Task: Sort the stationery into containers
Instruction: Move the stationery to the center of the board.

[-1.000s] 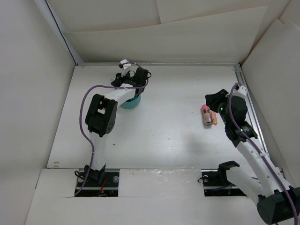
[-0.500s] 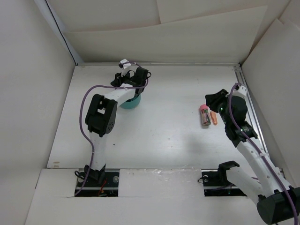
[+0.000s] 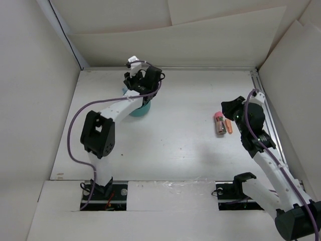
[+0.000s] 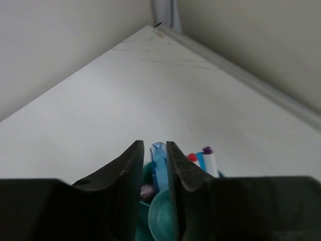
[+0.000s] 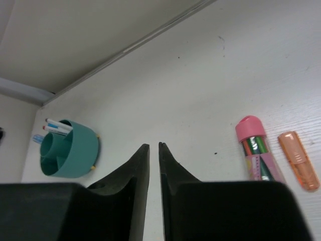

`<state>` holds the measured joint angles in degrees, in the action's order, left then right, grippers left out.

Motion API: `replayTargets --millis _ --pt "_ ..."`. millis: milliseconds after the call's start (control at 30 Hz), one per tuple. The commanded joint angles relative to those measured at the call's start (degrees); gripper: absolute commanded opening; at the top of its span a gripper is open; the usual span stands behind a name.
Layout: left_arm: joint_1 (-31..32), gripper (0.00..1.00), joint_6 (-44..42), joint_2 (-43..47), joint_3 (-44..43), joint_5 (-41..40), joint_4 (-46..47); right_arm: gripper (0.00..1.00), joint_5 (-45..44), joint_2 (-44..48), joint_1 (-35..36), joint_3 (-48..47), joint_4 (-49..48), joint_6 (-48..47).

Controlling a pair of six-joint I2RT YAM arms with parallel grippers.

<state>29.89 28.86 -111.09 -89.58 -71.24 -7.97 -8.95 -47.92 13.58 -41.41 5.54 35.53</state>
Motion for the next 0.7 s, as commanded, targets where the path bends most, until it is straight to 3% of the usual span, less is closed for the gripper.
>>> replayTargets --millis 0,133,333,467,667 --pt "4.8 0.19 2.87 11.32 1.68 3.2 0.84 0.17 -2.91 2.39 0.39 0.1 -2.29 -0.55" --pt "14.38 0.06 1.55 12.91 4.59 11.9 4.36 0.0 -8.44 3.71 0.39 -0.42 1.64 0.16" --pt "31.51 0.03 2.34 0.2 -6.99 17.44 -1.78 0.0 -17.4 6.52 0.39 -5.6 10.97 1.82" --pt "36.19 0.05 2.34 -5.17 -12.89 27.54 0.39 0.0 -24.43 8.28 0.39 -10.61 17.74 2.87" --pt "36.2 0.11 2.95 -12.12 -20.18 45.56 2.88 0.0 -31.57 8.81 0.39 -19.04 24.08 2.88"
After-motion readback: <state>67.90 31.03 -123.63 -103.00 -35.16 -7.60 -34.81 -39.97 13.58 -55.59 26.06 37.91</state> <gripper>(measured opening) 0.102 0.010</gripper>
